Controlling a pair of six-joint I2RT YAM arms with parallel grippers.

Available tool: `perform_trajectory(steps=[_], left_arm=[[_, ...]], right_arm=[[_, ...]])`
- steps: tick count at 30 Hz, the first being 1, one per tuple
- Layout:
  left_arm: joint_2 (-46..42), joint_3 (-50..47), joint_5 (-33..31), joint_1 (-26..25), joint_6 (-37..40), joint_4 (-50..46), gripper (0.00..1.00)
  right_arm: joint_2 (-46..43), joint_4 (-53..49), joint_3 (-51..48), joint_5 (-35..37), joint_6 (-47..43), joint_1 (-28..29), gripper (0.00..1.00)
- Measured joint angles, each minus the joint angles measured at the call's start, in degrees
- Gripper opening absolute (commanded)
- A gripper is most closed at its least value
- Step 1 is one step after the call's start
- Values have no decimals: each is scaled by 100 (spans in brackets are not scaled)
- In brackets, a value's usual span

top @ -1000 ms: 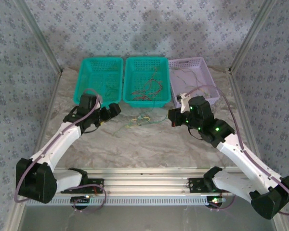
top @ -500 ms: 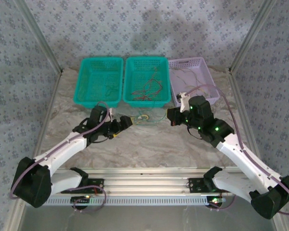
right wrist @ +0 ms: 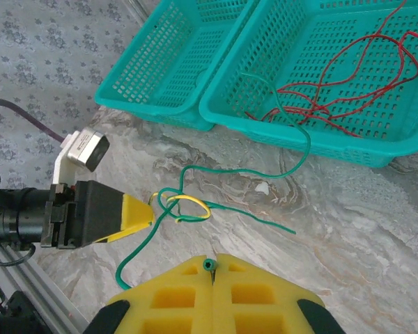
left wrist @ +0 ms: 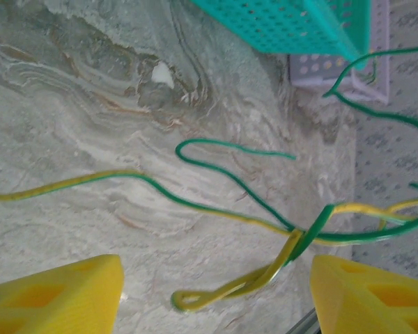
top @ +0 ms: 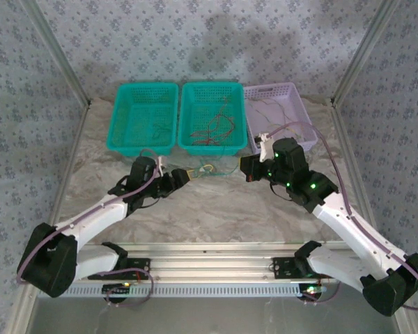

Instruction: Untangle the cables

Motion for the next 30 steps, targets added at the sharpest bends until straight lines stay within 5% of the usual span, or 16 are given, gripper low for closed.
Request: perform_trajectory(steps=[10,18,30], left_arm=[[341,-131,-11,-31,-122,822,41],[247,-216,-103,-31,-92,870,6],[-94,-247,-162,-31,-26,743,0]], right_arm=[[37,83,-4,-109,76,-2,0],[37,92,-24,-138,101,-2,0],[-4,59,-57,48,138,-26,0]])
